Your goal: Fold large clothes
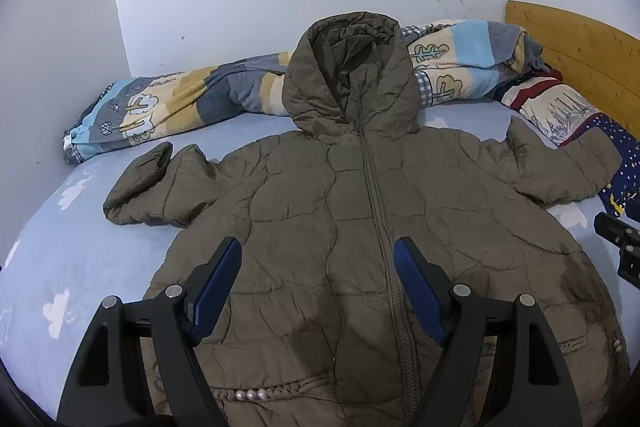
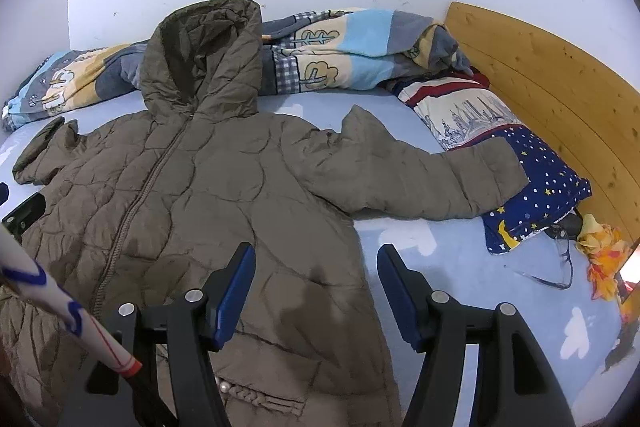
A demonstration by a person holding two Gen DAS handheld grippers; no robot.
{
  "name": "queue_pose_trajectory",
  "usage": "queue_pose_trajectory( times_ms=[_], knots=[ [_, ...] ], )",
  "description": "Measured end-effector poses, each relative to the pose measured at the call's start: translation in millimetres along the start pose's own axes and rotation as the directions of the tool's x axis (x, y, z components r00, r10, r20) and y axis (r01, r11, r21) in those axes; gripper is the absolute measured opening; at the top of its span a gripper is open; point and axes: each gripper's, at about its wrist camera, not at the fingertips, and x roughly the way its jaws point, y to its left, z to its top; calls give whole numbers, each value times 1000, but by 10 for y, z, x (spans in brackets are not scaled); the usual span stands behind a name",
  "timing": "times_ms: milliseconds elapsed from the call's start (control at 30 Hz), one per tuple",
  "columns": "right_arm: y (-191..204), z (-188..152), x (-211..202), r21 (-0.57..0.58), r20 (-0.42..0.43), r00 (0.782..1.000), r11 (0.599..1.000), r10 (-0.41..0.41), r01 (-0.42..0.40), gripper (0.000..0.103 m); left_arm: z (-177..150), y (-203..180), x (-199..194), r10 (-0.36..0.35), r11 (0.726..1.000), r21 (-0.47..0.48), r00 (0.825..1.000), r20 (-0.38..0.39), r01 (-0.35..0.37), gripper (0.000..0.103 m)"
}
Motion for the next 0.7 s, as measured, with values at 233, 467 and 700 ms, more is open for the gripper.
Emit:
queue_pose_trajectory(
  times_ms=[233, 467, 700],
  knots=[
    [-603, 130, 328, 138, -32, 999, 990, 39, -35, 68, -6, 22, 31, -10, 1000, -2, 1000, -17, 10, 78],
    [-1972, 82, 906, 502, -58, 996, 865, 65, -27, 61, -23, 42, 96, -4, 1000, 6, 999, -35, 5, 78],
    [-3013, 255, 1394, 658, -40, 998, 753, 49, -11, 57, -80, 126, 277, -12, 1000, -17, 994, -110, 11, 78]
  ],
)
